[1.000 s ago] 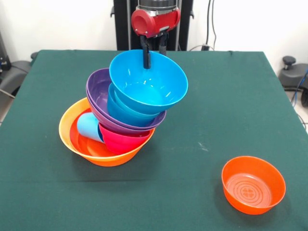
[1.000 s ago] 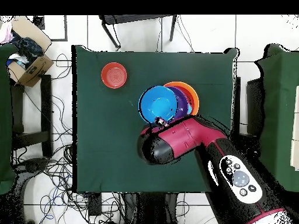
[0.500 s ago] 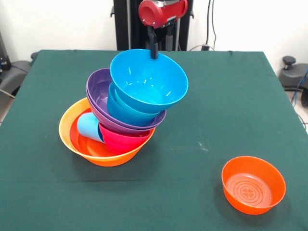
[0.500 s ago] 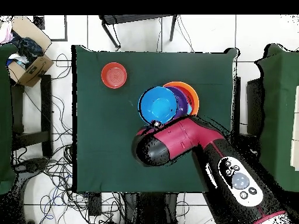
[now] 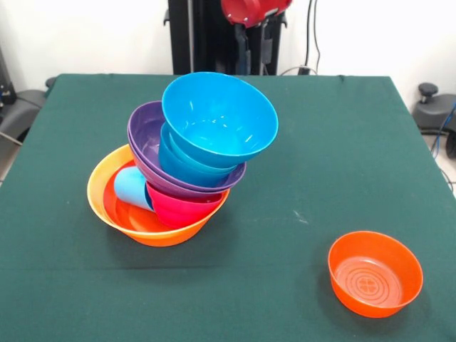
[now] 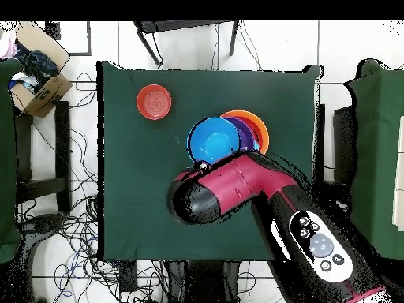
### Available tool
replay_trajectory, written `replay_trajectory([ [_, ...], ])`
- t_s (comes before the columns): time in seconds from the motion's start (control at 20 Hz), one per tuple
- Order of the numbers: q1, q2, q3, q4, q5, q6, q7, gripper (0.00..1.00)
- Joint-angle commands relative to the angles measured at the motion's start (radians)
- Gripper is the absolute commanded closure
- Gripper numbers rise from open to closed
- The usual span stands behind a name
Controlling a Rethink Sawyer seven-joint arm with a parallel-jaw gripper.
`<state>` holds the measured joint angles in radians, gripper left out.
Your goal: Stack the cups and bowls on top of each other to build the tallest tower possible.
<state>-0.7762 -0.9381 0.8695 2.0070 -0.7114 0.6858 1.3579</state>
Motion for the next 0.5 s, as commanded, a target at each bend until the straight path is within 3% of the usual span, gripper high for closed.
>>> replay_trajectory([
  [0.05,0.003,0.024,0.093,-0.091,0.005,0.150,-0.310,0.00],
  [0.25,0.041,0.045,0.059,-0.166,-0.021,0.084,-0.163,0.00],
  [0.35,0.099,0.061,-0.024,-0.228,-0.053,0.051,0.005,0.00],
  [0.5,0.174,0.129,-0.152,-0.319,-0.033,-0.001,0.258,0.00],
])
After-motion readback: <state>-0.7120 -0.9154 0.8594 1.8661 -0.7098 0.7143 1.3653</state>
